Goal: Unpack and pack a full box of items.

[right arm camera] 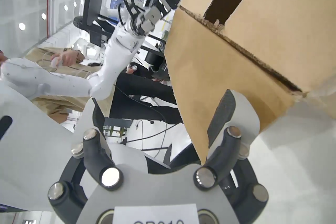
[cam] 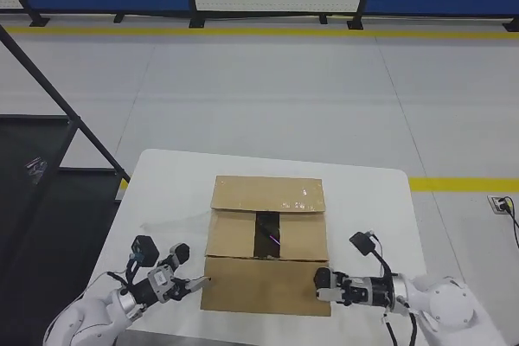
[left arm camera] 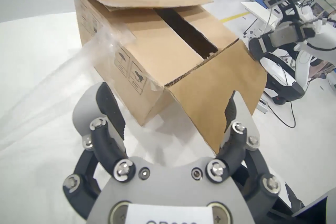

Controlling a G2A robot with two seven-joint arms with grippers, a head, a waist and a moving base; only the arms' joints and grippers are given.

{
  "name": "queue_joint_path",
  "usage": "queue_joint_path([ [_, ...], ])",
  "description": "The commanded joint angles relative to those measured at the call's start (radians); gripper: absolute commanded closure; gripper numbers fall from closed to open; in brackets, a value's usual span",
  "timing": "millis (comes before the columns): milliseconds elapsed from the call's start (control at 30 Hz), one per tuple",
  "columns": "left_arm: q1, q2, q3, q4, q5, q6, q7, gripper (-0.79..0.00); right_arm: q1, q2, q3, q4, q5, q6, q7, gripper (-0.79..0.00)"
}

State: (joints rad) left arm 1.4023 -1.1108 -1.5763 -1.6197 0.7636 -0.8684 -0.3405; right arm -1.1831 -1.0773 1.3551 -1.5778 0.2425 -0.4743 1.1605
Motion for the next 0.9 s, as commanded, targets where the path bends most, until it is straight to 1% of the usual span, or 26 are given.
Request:
queue_joint_path([
  [0,-0.013,0.0,0.016,0.015,0.013,0.015,-0.007,-0.785,0.025,-0.005,-0.012,0.029,0.093,0.065,-0.03,-0.785],
  [100,-0.026,0.0,0.035,0.034,0.027,0.025,0.006,-0.785,0.065,-0.012,-0.024,0.075,0.237,0.169,-0.052,-0.785],
  [200,-0.034,0.001,0.045,0.045,0.042,0.026,0.014,-0.785,0.105,-0.019,-0.026,0.124,0.358,0.243,-0.074,-0.785],
  [333,-0.038,0.003,0.05,0.05,0.056,0.032,0.029,-0.785,0.14,-0.028,-0.033,0.162,0.422,0.314,-0.165,-0.785],
  [400,-0.038,0.004,0.05,0.052,0.061,0.043,0.038,-0.785,0.159,-0.025,-0.032,0.18,0.351,0.37,-0.242,-0.785],
  [833,-0.038,0.004,0.05,0.052,0.061,0.043,0.038,-0.785,0.159,-0.025,-0.032,0.18,0.351,0.37,-0.242,-0.785],
  [867,-0.038,0.004,0.05,0.052,0.061,0.043,0.038,-0.785,0.155,-0.026,-0.034,0.179,0.349,0.375,-0.255,-0.785],
])
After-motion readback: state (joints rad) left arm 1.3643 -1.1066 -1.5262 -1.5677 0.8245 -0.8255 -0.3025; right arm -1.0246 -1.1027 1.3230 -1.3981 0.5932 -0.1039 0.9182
